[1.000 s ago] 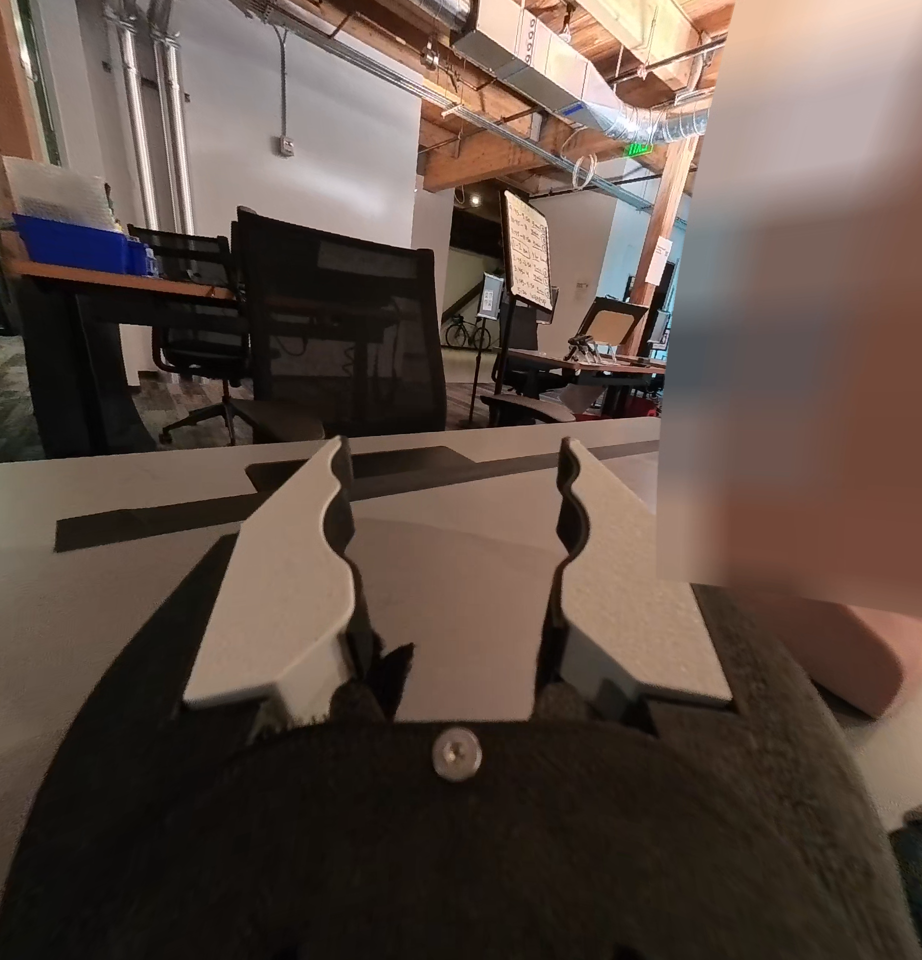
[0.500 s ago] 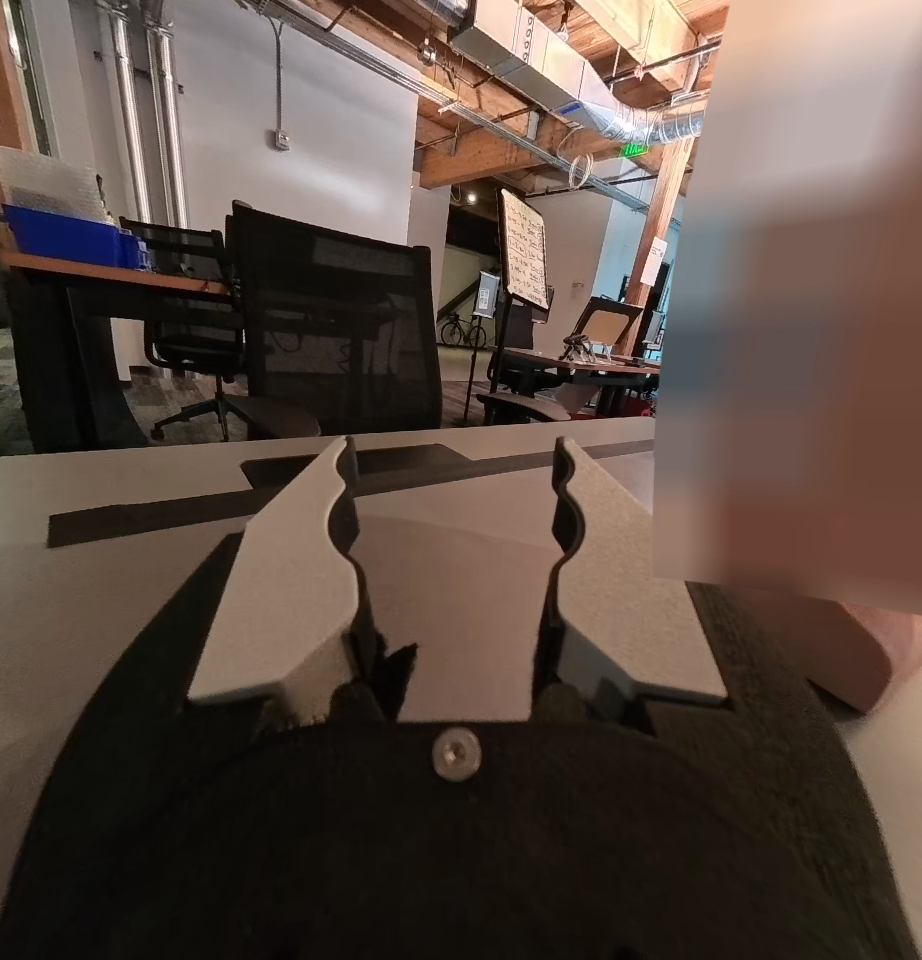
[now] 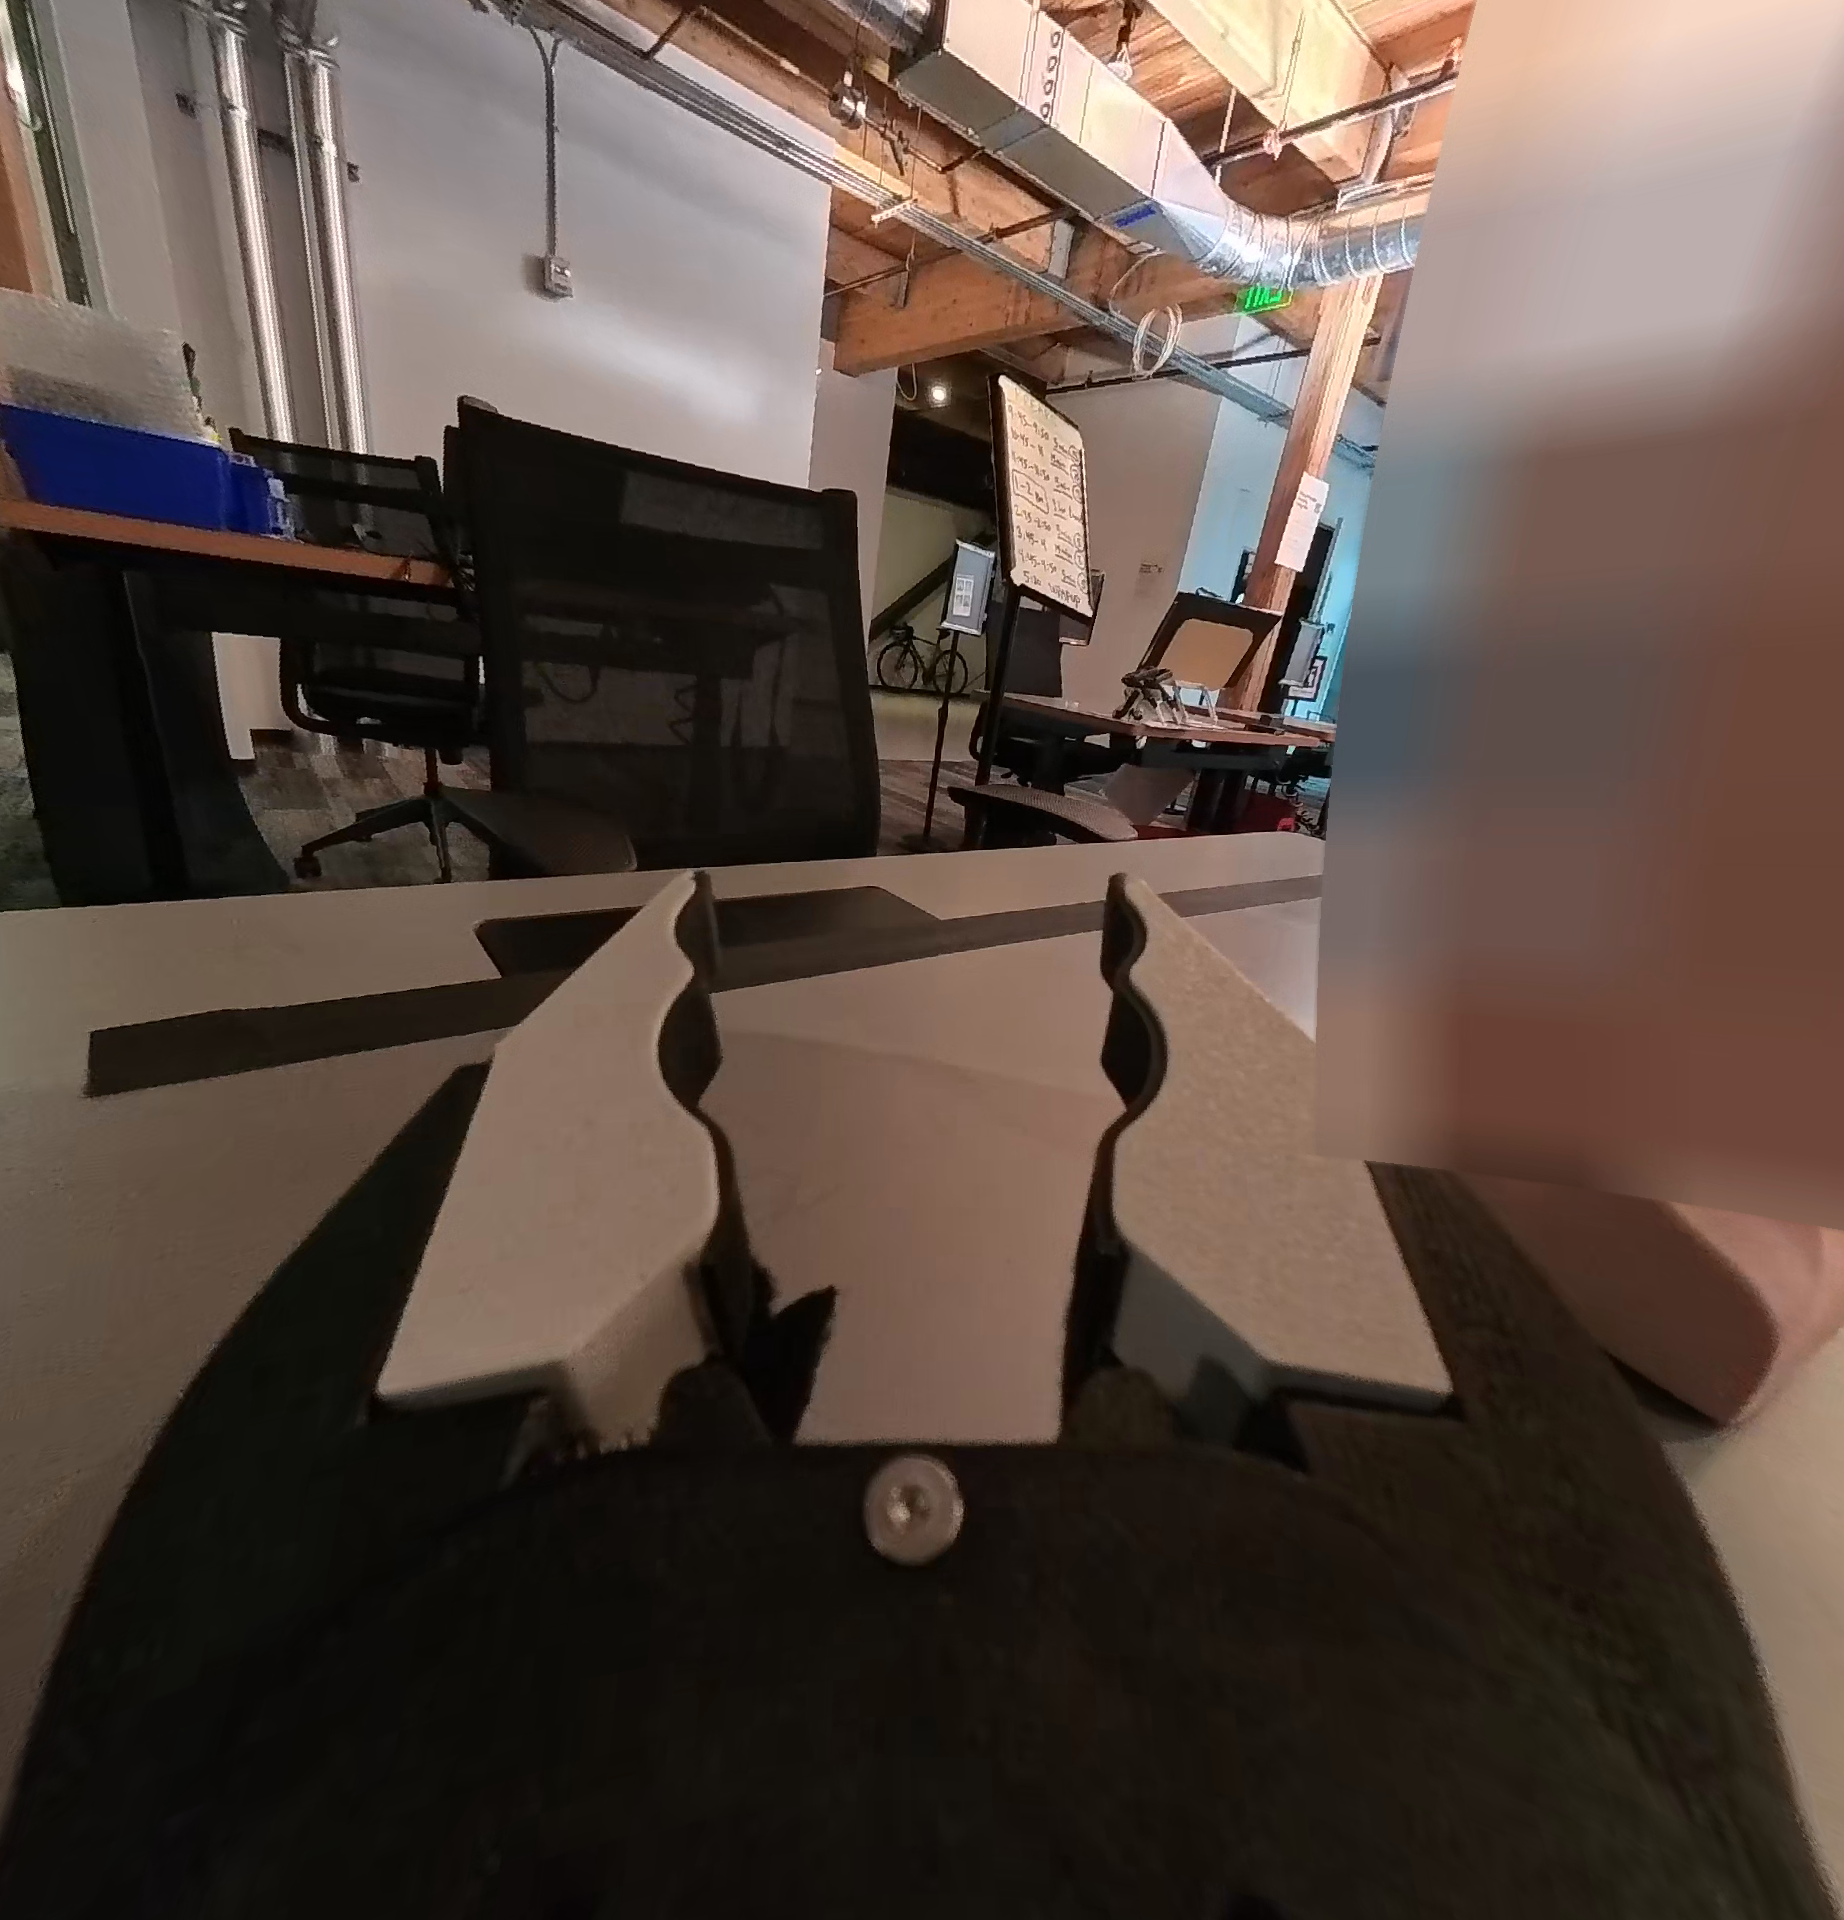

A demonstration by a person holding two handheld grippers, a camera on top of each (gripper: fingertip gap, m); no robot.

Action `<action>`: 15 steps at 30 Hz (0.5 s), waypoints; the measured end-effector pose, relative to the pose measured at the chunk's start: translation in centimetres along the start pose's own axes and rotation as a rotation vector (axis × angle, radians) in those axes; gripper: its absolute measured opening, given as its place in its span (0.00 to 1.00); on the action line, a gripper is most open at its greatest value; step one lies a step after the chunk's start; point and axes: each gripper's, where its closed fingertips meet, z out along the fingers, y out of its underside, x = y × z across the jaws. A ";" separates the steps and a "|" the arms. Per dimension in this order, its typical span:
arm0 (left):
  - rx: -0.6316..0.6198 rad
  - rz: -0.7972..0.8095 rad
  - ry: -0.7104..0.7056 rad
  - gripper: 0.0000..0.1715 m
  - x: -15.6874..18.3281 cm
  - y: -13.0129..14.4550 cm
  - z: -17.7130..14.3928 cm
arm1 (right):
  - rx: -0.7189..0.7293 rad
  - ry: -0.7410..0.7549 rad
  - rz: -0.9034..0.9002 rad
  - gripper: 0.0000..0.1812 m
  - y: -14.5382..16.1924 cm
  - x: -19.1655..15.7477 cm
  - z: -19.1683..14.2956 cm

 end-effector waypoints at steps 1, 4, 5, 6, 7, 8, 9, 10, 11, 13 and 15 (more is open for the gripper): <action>-0.001 -0.001 0.001 0.43 0.0 0.0 0.0 | 0.001 0.000 0.007 0.44 0.1 0.2 0.1; -0.001 -0.002 0.002 0.43 0.0 0.0 0.0 | 0.003 -0.006 0.022 0.44 0.5 0.4 0.4; -0.002 -0.002 0.002 0.43 0.0 0.0 0.0 | 0.004 -0.008 0.026 0.44 0.5 0.4 0.5; -0.002 -0.002 0.002 0.43 0.0 0.0 0.0 | 0.006 -0.013 0.030 0.44 0.6 0.3 0.6; -0.002 -0.002 0.004 0.43 0.0 0.1 0.0 | 0.008 -0.017 0.034 0.44 0.6 0.3 0.7; -0.003 -0.002 0.005 0.43 0.1 0.1 0.1 | 0.012 -0.019 0.037 0.44 0.6 0.3 0.8; -0.005 -0.003 0.007 0.43 0.1 0.1 0.1 | 0.015 -0.023 0.040 0.44 0.6 0.2 0.8; -0.008 -0.004 0.008 0.43 0.1 0.2 0.1 | 0.017 -0.027 0.044 0.44 0.6 0.2 0.8; -0.008 -0.004 0.009 0.43 0.1 0.2 0.1 | 0.019 -0.030 0.048 0.44 0.6 0.2 0.9; -0.008 -0.004 0.009 0.43 0.1 0.2 0.1 | 0.024 -0.031 0.052 0.44 0.6 0.2 0.9; -0.008 -0.002 0.010 0.43 0.1 0.2 0.1 | 0.030 -0.033 0.052 0.45 0.6 0.2 0.9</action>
